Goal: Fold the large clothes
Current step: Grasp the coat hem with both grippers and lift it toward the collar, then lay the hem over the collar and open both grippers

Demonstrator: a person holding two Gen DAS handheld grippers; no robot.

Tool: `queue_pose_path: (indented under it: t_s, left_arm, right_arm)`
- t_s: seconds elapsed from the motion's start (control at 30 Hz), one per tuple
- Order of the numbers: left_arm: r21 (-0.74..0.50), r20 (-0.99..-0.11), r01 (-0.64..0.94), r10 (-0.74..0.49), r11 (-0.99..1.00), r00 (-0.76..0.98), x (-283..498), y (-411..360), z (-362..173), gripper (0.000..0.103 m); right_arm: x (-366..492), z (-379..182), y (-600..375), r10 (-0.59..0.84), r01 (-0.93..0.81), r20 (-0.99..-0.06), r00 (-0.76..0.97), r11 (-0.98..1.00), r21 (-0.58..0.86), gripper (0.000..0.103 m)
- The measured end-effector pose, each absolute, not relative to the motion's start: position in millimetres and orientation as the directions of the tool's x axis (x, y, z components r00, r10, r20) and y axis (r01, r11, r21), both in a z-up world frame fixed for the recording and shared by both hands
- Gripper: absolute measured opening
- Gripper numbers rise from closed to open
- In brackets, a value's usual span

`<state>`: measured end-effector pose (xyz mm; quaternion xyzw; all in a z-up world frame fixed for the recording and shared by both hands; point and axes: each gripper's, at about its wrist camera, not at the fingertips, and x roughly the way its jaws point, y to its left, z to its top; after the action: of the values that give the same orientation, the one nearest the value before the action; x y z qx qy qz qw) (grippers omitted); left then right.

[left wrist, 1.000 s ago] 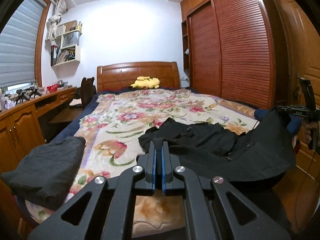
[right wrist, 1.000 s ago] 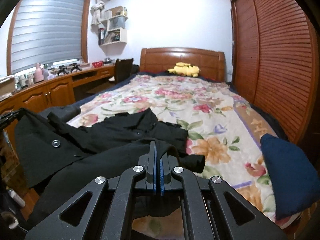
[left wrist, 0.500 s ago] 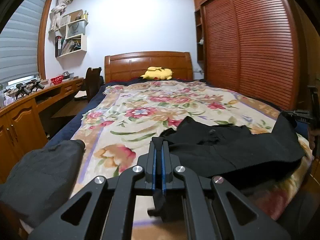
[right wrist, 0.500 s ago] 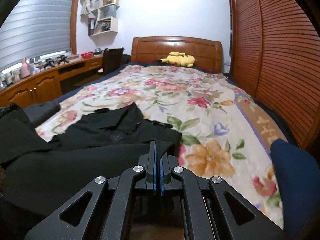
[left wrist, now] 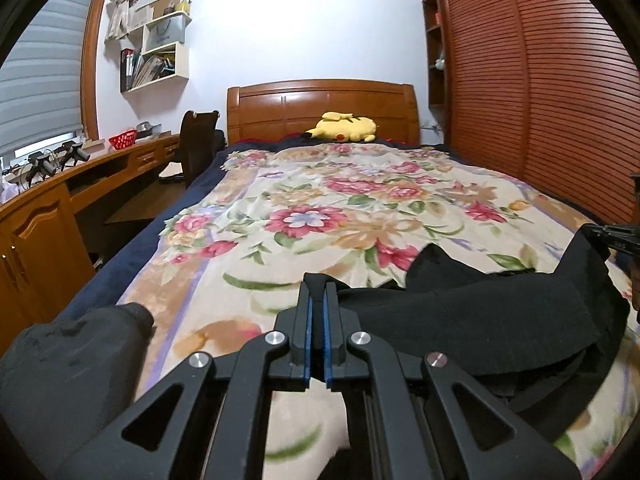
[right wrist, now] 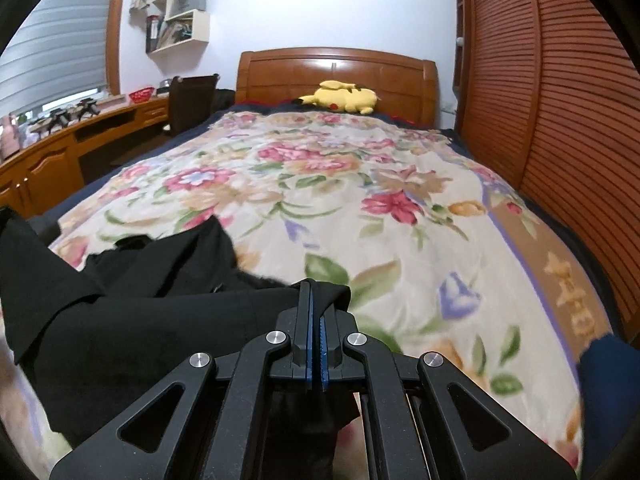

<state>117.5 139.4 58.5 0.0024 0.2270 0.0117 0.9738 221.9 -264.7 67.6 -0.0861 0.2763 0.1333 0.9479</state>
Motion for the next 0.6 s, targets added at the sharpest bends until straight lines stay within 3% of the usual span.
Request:
queue_pose_path:
  t_s: [0.33,0.43,0.6]
  left_arm:
    - [0.053,-0.446,-0.04,0.059,0.998,0.893,194.7,137.7,61.0,0.003]
    - [0.006,-0.485,-0.014,0.015,1.0,0.875,195.5,142.1,54.4,0.003]
    - [0.066,-0.515,0.009,0.026,0.998,0.857,173.2,129.1,39.2,0.009]
  right_arm:
    - [307.7,58.6,-244.9,0.106,-0.223,-0.548,0.83,0.963,-0.152,0.0]
    - [323.7,46.2,-237.4,0.08,-0.204,-0.567,0.82,0.966,-0.159,0.0]
    - [326.4,22.7,-228.0,0.078,-0.229,-0.624,0.777,0.96,-0.164,0.0]
